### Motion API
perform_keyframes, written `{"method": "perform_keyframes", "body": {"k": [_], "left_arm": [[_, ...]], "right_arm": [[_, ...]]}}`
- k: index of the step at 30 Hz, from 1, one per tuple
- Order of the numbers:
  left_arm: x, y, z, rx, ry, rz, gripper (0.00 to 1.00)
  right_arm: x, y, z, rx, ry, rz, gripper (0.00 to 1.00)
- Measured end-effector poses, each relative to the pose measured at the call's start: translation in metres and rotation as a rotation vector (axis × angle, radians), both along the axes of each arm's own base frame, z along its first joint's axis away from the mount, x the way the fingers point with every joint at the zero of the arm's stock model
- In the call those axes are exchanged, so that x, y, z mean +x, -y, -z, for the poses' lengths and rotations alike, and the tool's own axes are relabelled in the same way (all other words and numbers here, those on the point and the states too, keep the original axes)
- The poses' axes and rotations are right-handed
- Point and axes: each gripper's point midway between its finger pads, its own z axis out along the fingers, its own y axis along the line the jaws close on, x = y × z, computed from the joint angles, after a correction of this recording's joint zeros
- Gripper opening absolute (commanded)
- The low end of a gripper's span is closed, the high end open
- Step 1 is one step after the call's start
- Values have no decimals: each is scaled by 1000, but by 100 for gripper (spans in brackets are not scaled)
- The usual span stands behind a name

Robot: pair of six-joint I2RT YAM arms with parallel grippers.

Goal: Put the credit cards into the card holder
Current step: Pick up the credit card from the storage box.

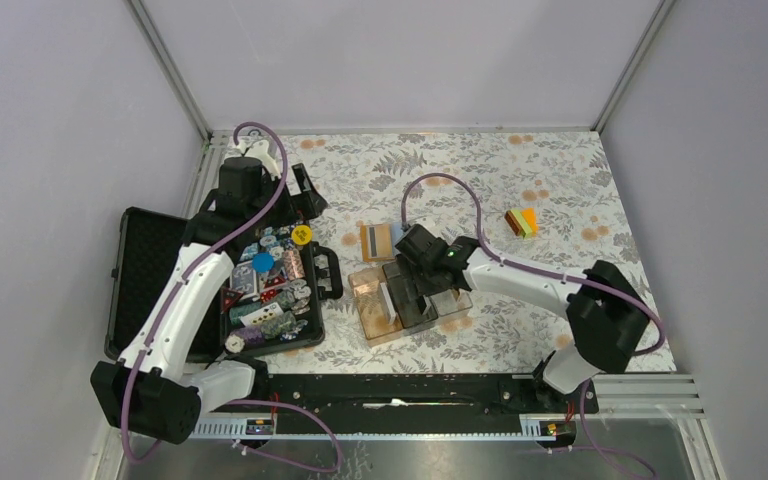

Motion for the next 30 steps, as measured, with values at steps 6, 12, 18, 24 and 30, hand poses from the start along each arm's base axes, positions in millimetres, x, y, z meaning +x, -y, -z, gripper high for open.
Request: {"method": "perform_keyframes", "body": {"k": [6, 12, 18, 24, 30], "left_arm": [[0, 1, 2, -3, -8, 5, 98], [0, 1, 2, -3, -8, 4, 98], [1, 0, 2, -5, -8, 0, 98], [1, 0, 2, -10, -11, 3, 98], [1, 2, 5, -21, -25, 13, 98]], "right_arm": [[2, 5, 24, -78, -17, 9, 70], [5, 10, 34, -136, -12, 21, 69], [14, 9, 27, -150, 28, 34, 68], [14, 12, 25, -167, 31, 37, 65], [14, 12, 19, -179, 35, 35, 64]]}}
